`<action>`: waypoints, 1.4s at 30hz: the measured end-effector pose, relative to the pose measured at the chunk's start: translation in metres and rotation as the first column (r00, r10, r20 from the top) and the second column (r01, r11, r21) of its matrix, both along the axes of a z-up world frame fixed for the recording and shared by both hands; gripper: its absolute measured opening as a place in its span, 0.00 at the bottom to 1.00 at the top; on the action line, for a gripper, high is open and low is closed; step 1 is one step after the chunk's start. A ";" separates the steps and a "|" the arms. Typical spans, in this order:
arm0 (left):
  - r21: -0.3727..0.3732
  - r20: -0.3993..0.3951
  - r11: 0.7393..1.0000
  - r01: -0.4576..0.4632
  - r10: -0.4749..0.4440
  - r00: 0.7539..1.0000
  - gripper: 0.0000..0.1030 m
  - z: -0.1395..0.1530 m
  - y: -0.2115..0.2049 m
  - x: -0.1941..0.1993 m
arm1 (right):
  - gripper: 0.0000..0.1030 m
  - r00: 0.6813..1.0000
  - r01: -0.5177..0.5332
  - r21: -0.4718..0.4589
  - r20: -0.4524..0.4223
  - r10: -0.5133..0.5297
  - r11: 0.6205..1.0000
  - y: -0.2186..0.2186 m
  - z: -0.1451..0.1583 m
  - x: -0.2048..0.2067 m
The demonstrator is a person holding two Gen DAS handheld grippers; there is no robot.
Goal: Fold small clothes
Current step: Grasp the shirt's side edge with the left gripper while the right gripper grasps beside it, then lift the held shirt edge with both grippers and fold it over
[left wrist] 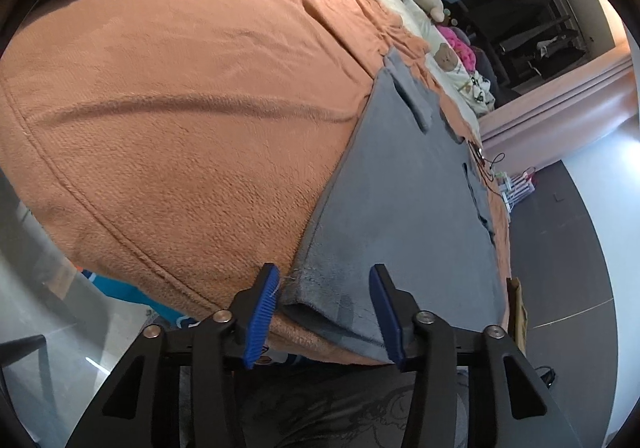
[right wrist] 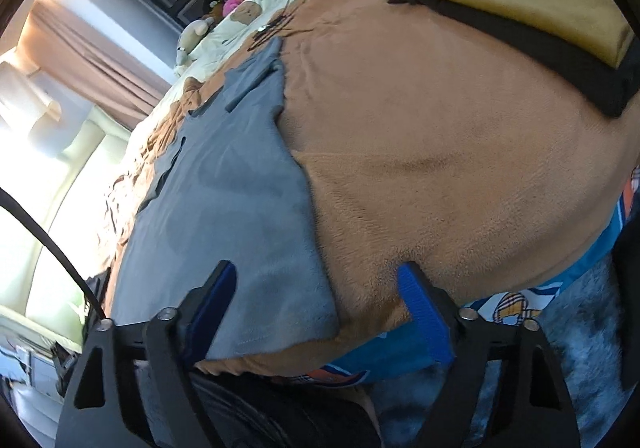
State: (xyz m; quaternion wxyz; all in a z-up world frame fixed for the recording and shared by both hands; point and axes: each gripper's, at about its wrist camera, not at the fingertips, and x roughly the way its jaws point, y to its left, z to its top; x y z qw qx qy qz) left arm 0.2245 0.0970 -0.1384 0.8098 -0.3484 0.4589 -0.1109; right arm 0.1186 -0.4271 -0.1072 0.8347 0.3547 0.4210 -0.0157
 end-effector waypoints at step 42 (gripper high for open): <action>-0.208 0.143 0.975 -0.080 0.111 0.984 0.05 0.068 0.013 -0.019 | 0.02 0.976 0.011 0.288 0.207 -0.074 0.957 -0.004 0.030 -0.031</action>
